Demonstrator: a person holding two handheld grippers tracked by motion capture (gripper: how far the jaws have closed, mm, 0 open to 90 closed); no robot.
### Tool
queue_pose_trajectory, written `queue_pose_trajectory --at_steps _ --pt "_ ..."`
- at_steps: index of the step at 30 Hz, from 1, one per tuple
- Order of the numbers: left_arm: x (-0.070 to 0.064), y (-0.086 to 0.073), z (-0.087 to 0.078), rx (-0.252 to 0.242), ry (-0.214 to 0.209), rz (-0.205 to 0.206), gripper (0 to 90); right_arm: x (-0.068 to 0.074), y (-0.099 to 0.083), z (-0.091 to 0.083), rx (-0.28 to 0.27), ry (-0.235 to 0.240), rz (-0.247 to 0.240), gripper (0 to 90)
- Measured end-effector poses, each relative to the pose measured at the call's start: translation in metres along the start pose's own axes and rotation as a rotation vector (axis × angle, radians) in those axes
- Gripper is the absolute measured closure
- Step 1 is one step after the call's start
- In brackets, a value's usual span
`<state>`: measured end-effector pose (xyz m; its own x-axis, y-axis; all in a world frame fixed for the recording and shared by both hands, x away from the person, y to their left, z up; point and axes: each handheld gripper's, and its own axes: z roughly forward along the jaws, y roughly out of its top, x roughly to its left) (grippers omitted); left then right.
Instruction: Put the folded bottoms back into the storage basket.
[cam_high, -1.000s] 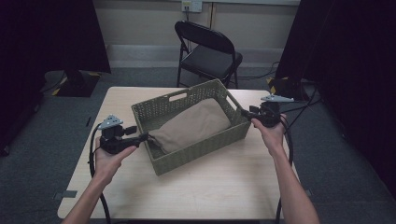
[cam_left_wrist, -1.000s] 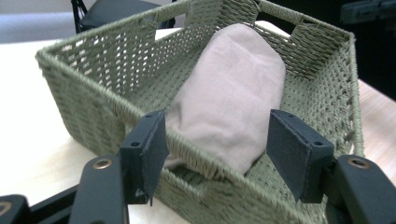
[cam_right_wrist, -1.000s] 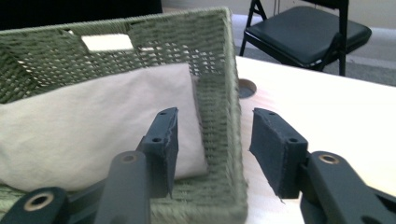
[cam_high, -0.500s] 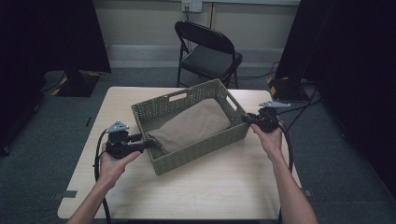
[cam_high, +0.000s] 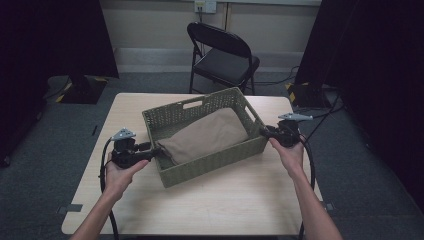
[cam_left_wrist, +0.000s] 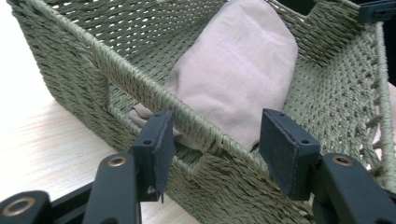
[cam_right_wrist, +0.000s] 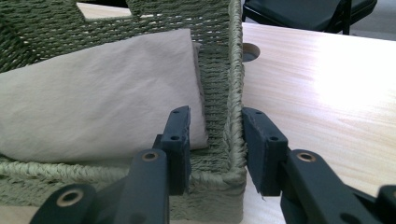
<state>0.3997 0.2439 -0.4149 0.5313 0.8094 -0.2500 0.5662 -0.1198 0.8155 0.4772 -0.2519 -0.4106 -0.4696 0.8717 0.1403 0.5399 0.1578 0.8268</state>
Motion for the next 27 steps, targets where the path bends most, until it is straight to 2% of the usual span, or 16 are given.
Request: queue_pose_trajectory --at_steps 4,10,11,12,14,15,20,23,27 --pt "0.001 0.002 0.001 0.003 0.024 0.006 47.4 0.001 -0.002 -0.005 0.021 0.032 0.005 61.4" --pt "0.004 0.005 0.003 0.007 0.046 0.013 49.7 0.006 -0.008 -0.011 0.014 0.041 0.008 60.1" --pt "0.004 0.005 0.003 0.009 0.048 0.012 49.7 0.006 -0.008 -0.011 0.014 0.041 0.008 60.1" --pt "0.008 0.005 0.003 -0.005 0.039 -0.016 52.1 0.007 -0.010 -0.013 0.014 0.046 0.012 59.5" --pt "0.011 0.005 0.003 -0.006 0.038 -0.017 52.6 0.008 -0.011 -0.015 0.017 0.049 0.016 59.2" --pt "0.011 0.006 0.003 -0.004 0.048 -0.008 53.7 0.010 -0.013 -0.019 0.024 0.067 0.017 57.9" --pt "0.016 0.008 0.004 -0.007 0.064 -0.013 56.1 0.016 -0.014 -0.027 0.047 0.085 -0.012 55.9" --pt "0.018 0.009 0.005 -0.006 0.067 -0.006 56.3 0.017 -0.012 -0.027 0.041 0.098 -0.028 52.8" --pt "0.018 0.010 0.006 -0.006 0.076 -0.009 57.2 0.014 -0.003 -0.022 0.018 0.072 -0.037 52.6"
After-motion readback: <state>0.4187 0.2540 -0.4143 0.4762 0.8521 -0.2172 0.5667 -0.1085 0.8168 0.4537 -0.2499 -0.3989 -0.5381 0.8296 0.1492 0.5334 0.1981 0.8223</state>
